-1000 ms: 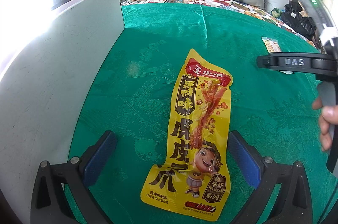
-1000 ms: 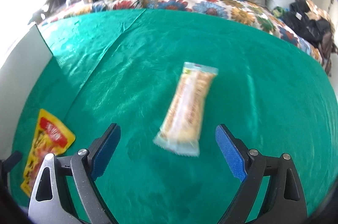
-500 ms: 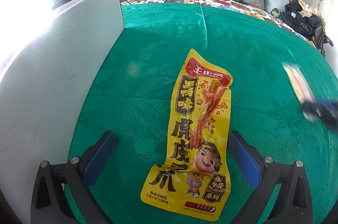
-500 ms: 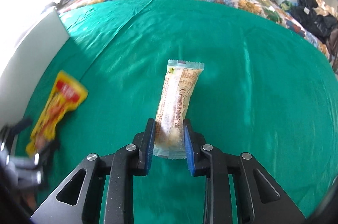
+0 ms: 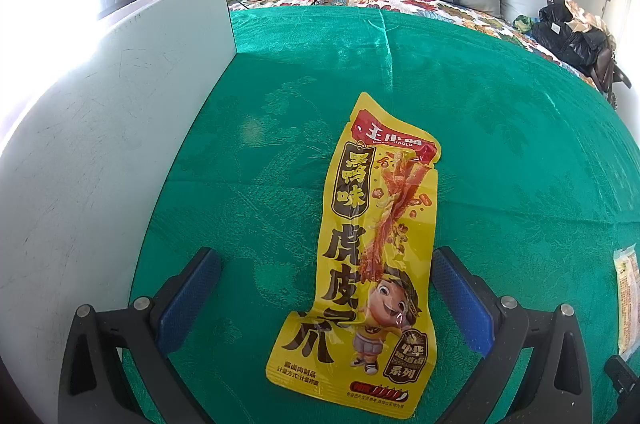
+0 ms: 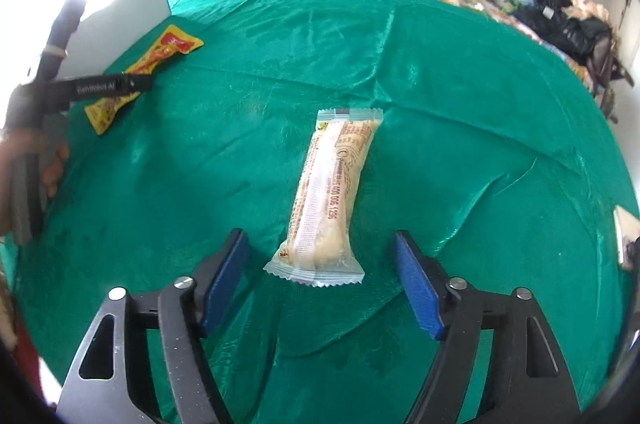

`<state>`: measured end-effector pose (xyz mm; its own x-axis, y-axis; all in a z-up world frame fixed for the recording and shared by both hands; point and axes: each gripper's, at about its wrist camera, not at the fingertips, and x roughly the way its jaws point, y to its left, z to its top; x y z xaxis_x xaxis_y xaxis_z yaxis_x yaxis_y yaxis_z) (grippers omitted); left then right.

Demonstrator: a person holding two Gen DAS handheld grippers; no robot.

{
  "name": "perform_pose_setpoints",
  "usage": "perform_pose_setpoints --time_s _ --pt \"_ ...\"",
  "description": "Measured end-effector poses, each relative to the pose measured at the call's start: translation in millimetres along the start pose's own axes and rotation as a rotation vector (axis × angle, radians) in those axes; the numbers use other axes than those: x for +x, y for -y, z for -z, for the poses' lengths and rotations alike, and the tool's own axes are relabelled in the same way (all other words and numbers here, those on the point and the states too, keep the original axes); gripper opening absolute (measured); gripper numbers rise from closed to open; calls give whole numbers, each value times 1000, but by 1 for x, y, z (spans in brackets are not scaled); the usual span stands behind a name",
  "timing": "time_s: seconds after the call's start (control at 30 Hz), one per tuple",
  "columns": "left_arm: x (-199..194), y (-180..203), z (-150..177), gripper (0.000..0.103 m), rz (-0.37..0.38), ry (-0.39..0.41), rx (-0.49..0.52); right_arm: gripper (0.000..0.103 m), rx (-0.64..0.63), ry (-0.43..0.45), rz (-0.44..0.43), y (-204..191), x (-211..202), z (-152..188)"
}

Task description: Organize snacks

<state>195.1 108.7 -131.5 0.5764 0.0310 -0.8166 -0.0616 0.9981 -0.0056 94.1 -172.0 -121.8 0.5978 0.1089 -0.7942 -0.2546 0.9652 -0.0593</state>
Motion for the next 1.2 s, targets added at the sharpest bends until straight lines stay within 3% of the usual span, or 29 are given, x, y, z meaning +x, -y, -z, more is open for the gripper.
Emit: perform_pose_setpoints --time_s 0.1,0.33,1.2 --pt "0 0 0 103 0 0 0 87 46 26 12 2 5 0" --pt "0 -1 0 103 0 0 0 91 58 25 22 1 7 -2" --pt "0 0 1 103 0 1 -1 93 63 26 22 3 5 1"
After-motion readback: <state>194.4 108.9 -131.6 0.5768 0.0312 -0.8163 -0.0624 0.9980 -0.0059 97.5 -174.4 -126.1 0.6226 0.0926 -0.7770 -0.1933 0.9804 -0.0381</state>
